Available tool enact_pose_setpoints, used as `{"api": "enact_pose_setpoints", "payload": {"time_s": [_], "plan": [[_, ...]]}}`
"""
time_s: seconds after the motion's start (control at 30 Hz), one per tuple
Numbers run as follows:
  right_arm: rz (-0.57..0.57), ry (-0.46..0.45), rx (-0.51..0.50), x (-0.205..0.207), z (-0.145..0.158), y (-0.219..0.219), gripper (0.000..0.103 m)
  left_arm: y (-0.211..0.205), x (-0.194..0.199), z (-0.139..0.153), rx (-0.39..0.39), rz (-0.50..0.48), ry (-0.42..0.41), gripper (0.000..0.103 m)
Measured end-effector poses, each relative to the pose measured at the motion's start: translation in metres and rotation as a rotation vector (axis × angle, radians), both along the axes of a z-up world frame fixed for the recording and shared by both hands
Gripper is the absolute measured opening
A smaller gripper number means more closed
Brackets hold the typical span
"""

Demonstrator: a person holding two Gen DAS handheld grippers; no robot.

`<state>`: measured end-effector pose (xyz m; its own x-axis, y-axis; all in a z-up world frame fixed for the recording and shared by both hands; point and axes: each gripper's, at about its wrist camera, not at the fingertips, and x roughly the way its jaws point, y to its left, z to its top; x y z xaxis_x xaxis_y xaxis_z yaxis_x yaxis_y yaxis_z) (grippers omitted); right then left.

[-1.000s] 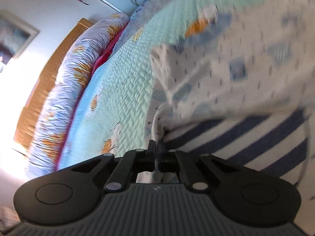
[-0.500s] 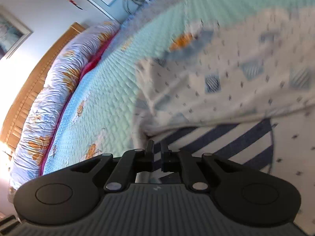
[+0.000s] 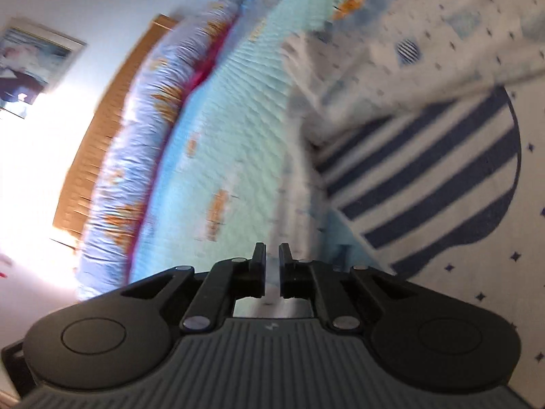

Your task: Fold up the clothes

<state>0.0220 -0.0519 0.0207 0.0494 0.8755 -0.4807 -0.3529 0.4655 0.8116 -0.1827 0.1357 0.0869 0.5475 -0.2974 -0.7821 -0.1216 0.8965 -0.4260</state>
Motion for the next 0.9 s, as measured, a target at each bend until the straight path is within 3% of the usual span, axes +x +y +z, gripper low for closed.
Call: {"api": "enact_pose_setpoints", "payload": {"time_s": [0.2, 0.3, 0.37, 0.4, 0.43, 0.47, 0.5, 0.6, 0.7, 0.73, 0.83, 0.9], "plan": [[-0.004, -0.054, -0.016, 0.025, 0.02, 0.018, 0.015, 0.002, 0.047, 0.012, 0.034, -0.01, -0.07, 0.055], [0.006, -0.029, -0.009, 0.045, 0.017, 0.031, 0.018, 0.005, 0.076, -0.007, -0.001, -0.001, -0.049, 0.055], [0.011, -0.025, -0.067, 0.054, 0.004, 0.04, 0.022, 0.009, 0.09, -0.029, -0.023, 0.02, 0.012, 0.055], [0.015, -0.041, -0.141, 0.058, -0.006, 0.045, 0.021, 0.011, 0.094, -0.036, -0.034, 0.026, 0.029, 0.054], [0.016, -0.029, -0.155, 0.06, -0.01, 0.043, 0.006, 0.012, 0.093, -0.038, -0.044, 0.023, 0.019, 0.055], [0.017, -0.017, -0.166, 0.062, -0.014, 0.041, 0.006, 0.013, 0.092, -0.039, -0.052, 0.015, 0.008, 0.055], [0.02, -0.001, -0.151, 0.064, -0.012, 0.038, 0.008, 0.015, 0.09, -0.036, -0.053, 0.002, 0.002, 0.055], [-0.007, -0.051, -0.069, 0.073, 0.012, 0.026, 0.025, 0.021, 0.089, -0.029, -0.044, -0.01, -0.004, 0.055], [-0.084, -0.137, 0.001, 0.1, 0.031, 0.017, 0.033, 0.032, 0.091, -0.018, -0.033, 0.017, -0.038, 0.055], [-0.1, -0.195, -0.019, 0.11, 0.034, 0.017, 0.04, 0.036, 0.093, -0.016, -0.032, 0.028, -0.045, 0.055], [-0.148, -0.241, -0.081, 0.144, 0.029, 0.015, 0.044, 0.045, 0.101, -0.012, -0.027, 0.044, -0.058, 0.056], [-0.11, -0.229, -0.04, 0.157, 0.025, 0.026, 0.044, 0.048, 0.111, -0.012, -0.022, 0.052, -0.062, 0.056]]}}
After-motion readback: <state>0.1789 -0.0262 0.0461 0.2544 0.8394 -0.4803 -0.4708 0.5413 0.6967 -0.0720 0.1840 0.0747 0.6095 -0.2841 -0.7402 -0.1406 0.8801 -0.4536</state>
